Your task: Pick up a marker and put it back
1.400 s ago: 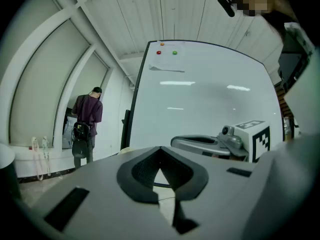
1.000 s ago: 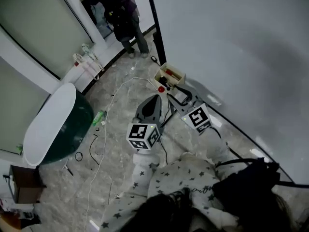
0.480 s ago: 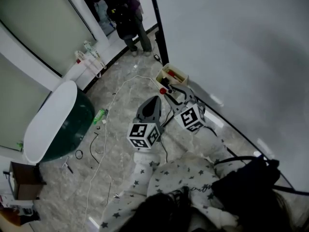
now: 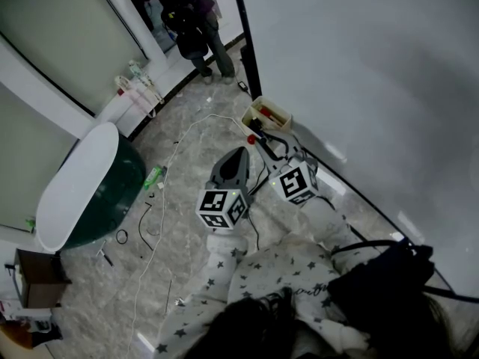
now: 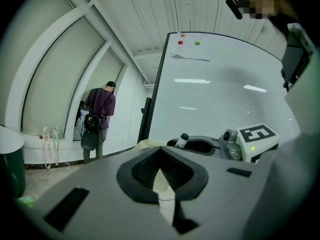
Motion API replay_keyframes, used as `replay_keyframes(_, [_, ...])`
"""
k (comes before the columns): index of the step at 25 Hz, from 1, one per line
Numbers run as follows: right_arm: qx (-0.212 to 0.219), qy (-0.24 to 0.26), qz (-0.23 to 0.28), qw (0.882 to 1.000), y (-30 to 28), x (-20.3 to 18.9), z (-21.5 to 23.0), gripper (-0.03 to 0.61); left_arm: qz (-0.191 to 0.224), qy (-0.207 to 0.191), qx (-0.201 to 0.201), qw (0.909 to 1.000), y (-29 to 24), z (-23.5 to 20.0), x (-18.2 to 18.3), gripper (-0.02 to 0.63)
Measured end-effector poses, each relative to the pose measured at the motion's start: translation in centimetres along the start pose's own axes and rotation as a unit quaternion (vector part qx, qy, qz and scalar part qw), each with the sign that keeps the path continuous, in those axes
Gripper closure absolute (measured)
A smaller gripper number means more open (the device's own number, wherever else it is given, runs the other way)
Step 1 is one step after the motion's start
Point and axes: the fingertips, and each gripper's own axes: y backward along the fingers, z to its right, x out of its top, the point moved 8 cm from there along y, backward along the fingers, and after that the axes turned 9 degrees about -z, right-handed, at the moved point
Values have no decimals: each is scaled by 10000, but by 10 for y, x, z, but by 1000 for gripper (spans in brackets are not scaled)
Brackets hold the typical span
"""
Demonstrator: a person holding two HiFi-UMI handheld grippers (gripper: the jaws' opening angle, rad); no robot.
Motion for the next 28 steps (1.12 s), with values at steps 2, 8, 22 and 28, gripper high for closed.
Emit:
replay_keyframes(2, [71, -82, 71, 9999, 2, 4, 1, 495, -5, -24, -26, 10000, 0, 1, 2, 612])
replay_keyframes(8, [308, -382, 345, 9982, 20, 31, 12, 495, 16, -206, -218, 9995, 1, 14, 17, 612])
replay_keyframes(22, [745, -1328, 810, 9850, 77, 83, 60, 495, 88, -640, -813, 9946, 17, 58, 83, 612])
replay_keyframes(28, [749, -1412, 967, 9824, 93, 95, 70, 495, 192, -807, -983, 9917, 22, 69, 97, 612])
